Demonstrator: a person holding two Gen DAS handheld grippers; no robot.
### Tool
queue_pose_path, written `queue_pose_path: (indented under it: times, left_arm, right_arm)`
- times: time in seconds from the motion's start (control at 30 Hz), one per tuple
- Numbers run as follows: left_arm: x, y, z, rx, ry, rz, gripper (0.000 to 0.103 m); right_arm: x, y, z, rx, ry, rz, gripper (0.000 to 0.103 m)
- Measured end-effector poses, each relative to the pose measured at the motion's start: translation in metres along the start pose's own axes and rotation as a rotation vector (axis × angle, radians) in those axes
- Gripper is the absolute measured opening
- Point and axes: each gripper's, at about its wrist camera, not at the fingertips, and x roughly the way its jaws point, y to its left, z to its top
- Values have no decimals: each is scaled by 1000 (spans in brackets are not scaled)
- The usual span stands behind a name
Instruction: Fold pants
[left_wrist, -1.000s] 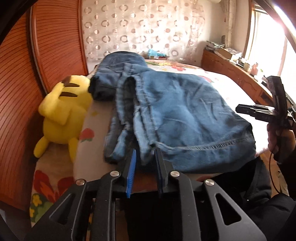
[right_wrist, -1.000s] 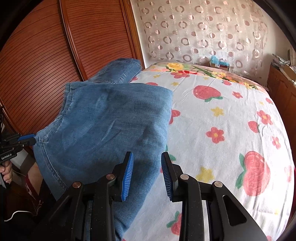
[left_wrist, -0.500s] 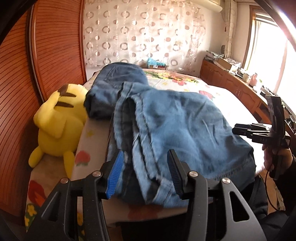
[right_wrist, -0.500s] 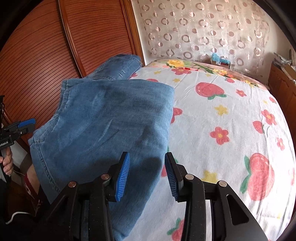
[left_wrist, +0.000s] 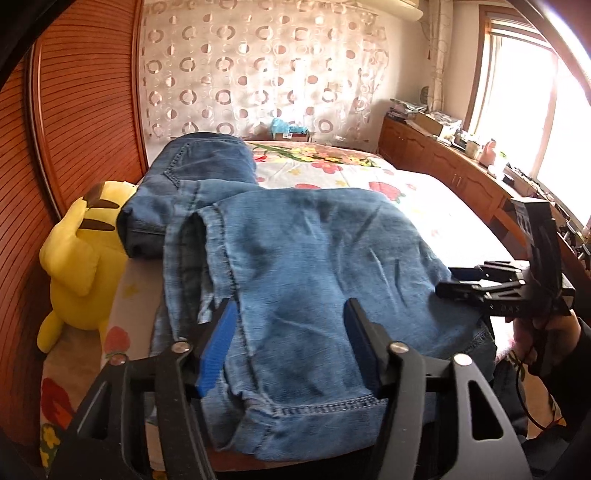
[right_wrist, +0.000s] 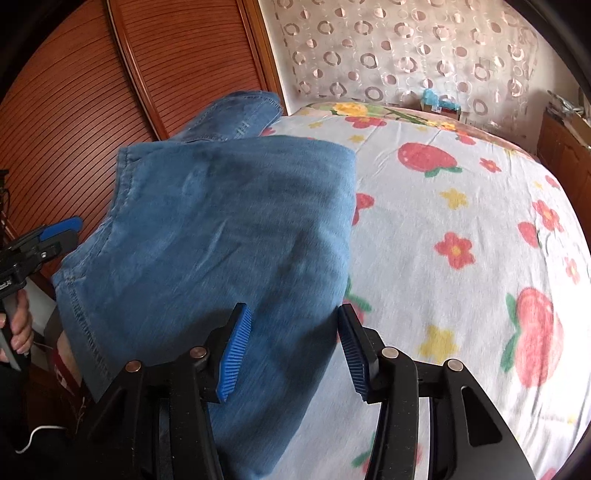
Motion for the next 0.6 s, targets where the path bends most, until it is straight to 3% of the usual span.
queue_pose_path:
  times: [0.57,0.6]
  left_arm:
    - [12,-19,-11,36,39,-8,63]
    - [14,-19,-13,36,46,-8,63]
  right_arm:
    - [-11,12,-25,37,-4,-34,53]
    - [-11,13,-26,34,-4,-35,49]
